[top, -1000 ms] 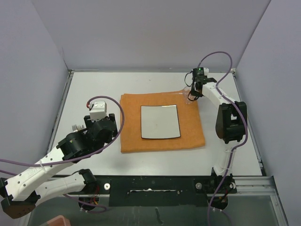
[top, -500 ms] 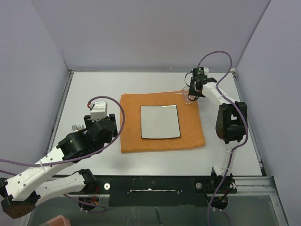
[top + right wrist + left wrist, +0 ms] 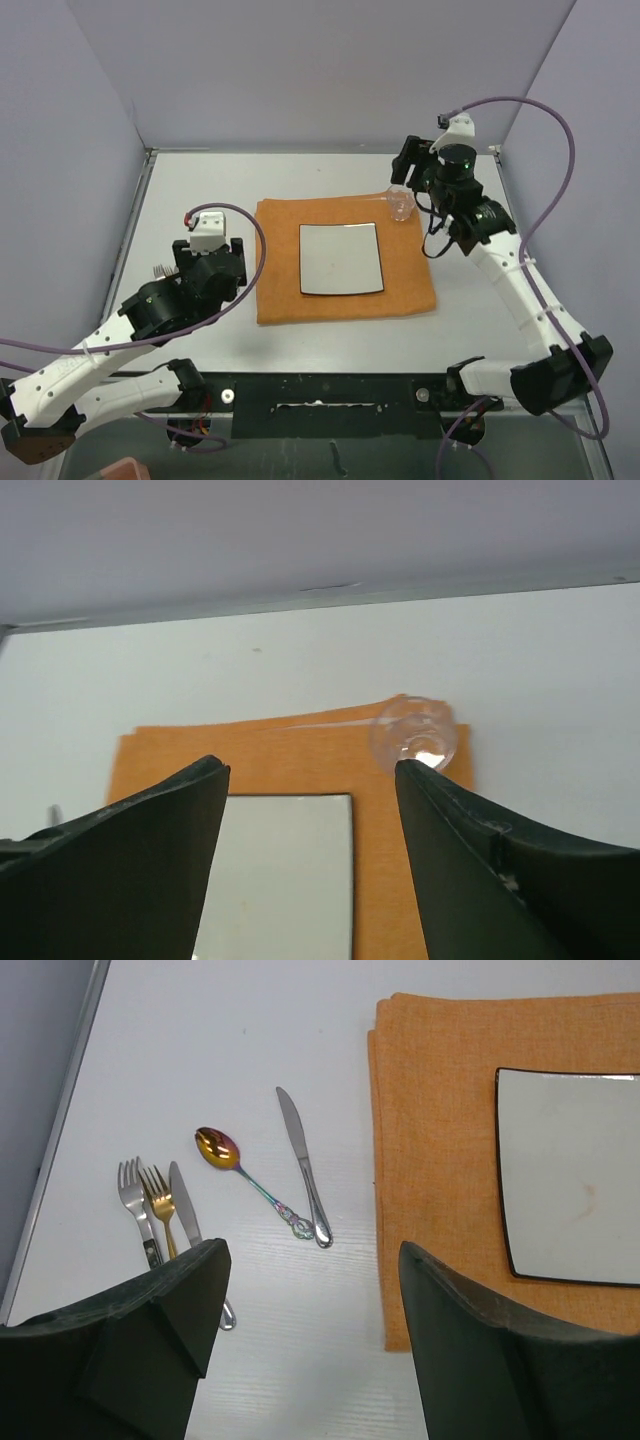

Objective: Set the dinner table for one person
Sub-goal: Place the cup on the napkin.

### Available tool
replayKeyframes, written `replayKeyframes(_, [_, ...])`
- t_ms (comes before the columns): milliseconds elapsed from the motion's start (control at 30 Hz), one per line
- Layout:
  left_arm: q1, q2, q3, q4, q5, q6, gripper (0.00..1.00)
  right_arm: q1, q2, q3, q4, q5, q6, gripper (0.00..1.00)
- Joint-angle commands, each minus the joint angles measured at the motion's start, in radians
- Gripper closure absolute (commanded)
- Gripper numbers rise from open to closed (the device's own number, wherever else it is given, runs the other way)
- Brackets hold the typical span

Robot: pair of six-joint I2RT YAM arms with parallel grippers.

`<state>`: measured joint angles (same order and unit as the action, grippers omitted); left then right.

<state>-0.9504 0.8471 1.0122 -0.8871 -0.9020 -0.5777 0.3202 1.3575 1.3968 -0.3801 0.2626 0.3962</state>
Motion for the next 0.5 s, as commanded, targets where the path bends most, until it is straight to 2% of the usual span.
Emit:
replayKeyframes(0, [-0.005, -0.020, 0.072, 0.006, -0.139, -0.013, 0.31, 0.048, -0.098, -0.179, 0.109, -0.171, 0.027, 0.37])
replayKeyframes(67, [0.003, -0.012, 0.087, -0.076, -0.200, -0.099, 0.28, 0.062, -0.137, -0.231, 0.109, -0.212, 0.002, 0.57])
replayKeyframes(167, [0.066, 0.014, 0.121, -0.245, -0.211, -0.275, 0.26, 0.063, -0.194, -0.271, 0.120, -0.302, -0.043, 0.94])
replayKeyframes(200, [0.104, 0.020, 0.130, -0.300, -0.197, -0.335, 0.26, 0.063, -0.201, -0.267, 0.108, -0.338, -0.060, 1.00])
replayKeyframes(300, [0.231, 0.002, 0.134, -0.375, -0.126, -0.417, 0.26, 0.072, -0.208, -0.247, 0.068, -0.402, -0.097, 1.00])
replayKeyframes(400, [0.308, -0.059, 0.126, -0.285, -0.068, -0.304, 0.26, 0.101, -0.173, -0.211, 0.027, -0.480, -0.149, 1.00])
replayKeyframes(467, [0.312, -0.085, 0.131, -0.265, -0.086, -0.235, 0.22, 0.143, -0.133, -0.173, -0.016, -0.476, -0.185, 0.93])
